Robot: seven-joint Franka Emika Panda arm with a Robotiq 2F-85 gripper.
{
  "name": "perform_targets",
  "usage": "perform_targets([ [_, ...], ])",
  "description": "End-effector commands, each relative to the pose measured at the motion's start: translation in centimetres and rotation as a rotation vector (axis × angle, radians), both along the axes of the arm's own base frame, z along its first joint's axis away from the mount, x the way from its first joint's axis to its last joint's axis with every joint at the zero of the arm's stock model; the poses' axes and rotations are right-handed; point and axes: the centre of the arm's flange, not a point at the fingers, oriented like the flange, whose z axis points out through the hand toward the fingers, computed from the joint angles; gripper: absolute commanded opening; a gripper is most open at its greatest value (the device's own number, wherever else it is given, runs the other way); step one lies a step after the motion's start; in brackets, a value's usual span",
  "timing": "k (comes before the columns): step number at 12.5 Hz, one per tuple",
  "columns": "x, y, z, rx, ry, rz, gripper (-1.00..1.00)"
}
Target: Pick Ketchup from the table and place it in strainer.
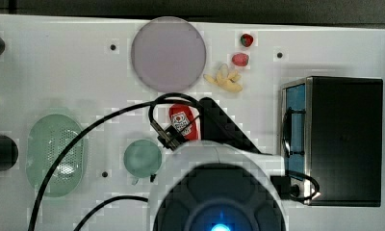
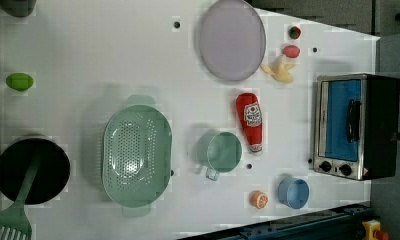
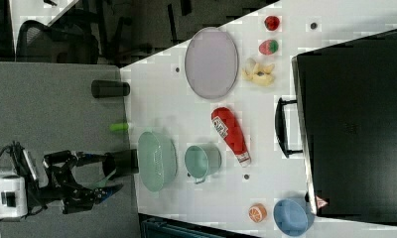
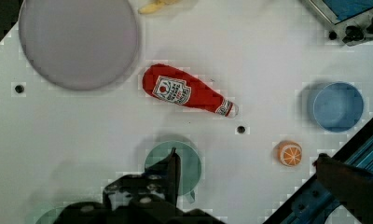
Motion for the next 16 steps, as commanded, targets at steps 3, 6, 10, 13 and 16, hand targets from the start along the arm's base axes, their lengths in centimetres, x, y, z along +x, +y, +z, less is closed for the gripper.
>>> perform_targets([
  [3,5.2,-0.4,-12.3,0.051,0.148,0.232,1.00],
  [6,6.9,-0.6,-17.3,0.076,0.120,0.513,1.00],
  [10,7.7,-0.9,-23.6,0.063,0.026,0.840,1.00],
  [13,7.1,-0.1,-29.0,0.054,0.012,1.001,1.00],
  [16,6.6,0.7,-34.0,0.059,0.005,1.008,1.00],
])
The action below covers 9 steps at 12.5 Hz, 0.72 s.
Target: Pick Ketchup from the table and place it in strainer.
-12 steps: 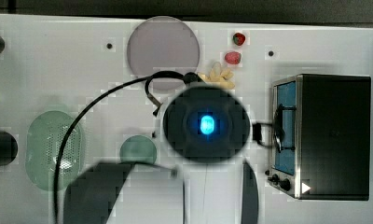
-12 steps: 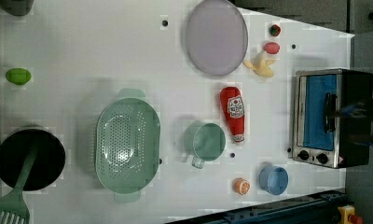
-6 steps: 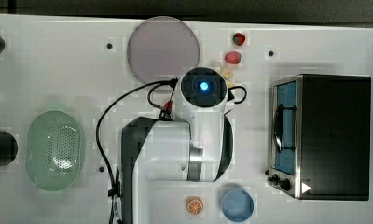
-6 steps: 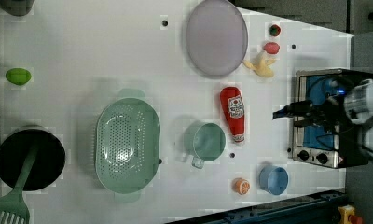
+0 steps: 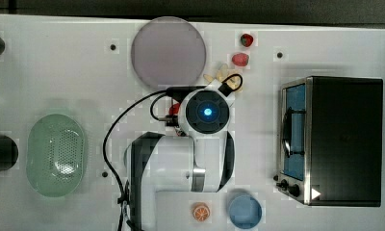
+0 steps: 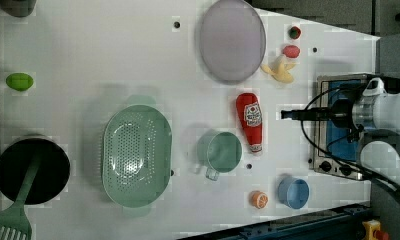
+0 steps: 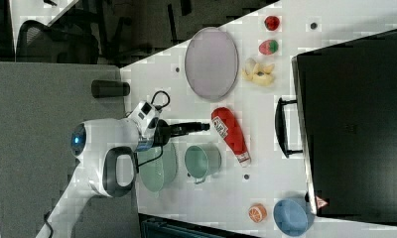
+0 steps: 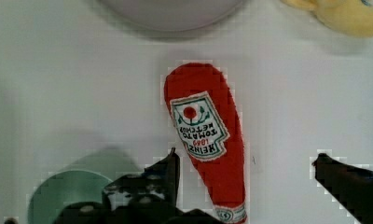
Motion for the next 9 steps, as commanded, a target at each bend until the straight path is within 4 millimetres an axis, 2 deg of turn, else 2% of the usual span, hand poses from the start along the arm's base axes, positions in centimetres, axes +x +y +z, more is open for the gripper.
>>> perform_targets([
  [1,-0.8,1.2,-5.4,0.008,0.017,0.106,1.00],
  [6,-0.9,1.5,-12.3,0.002,-0.002,0.136,1.00],
  [9,-1.4,1.6,-15.4,0.011,0.017,0.138,1.00],
])
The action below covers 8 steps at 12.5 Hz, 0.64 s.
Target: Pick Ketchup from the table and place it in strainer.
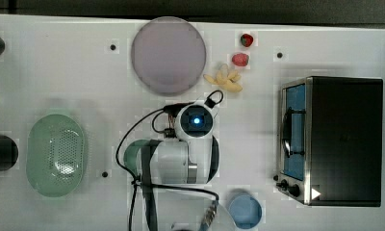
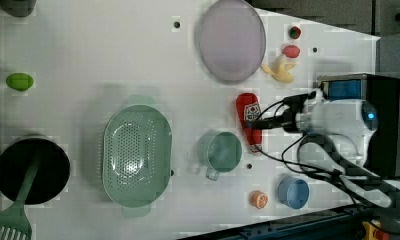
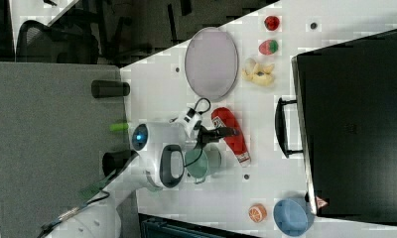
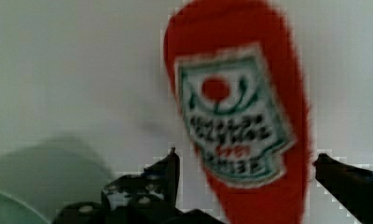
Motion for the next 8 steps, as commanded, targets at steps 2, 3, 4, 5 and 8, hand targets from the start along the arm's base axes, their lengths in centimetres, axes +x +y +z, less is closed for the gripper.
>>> perform_targets([
  [2,1.1,0.2,-0.3,0.001,-0.071,0.058,1.00],
  [3,1.0,0.2,-0.7,0.002,-0.071,0.057,0.92],
  [4,1.0,0.0,-0.8,0.001,-0.073,0.056,0.68],
  [5,1.1,0.1,-0.7,0.001,-0.075,0.057,0.43],
  [8,1.5,0.2,0.6,-0.002,-0.095,0.056,0.23],
])
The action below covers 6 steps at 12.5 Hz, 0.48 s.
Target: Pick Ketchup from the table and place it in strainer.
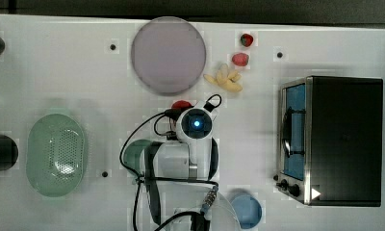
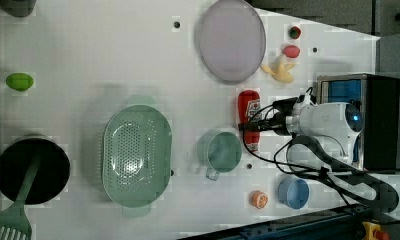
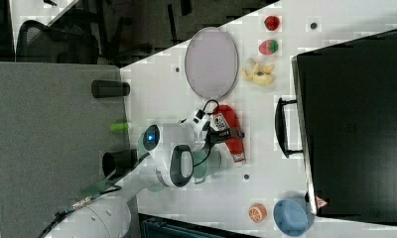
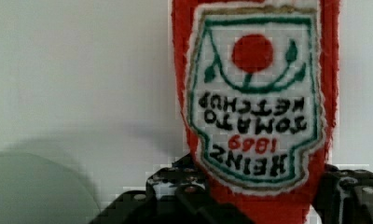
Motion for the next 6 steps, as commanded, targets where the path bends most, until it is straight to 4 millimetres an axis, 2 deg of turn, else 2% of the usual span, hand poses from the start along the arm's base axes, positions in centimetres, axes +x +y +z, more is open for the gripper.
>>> perform_targets([
  [1,2.1,0.3,4.5,-0.006,-0.091,0.038,0.23],
  [4,2.7,0.1,10.7,-0.027,-0.048,0.013,0.23],
  [6,3.3,0.2,16.7,-0.046,-0.052,-0.015,0.23],
])
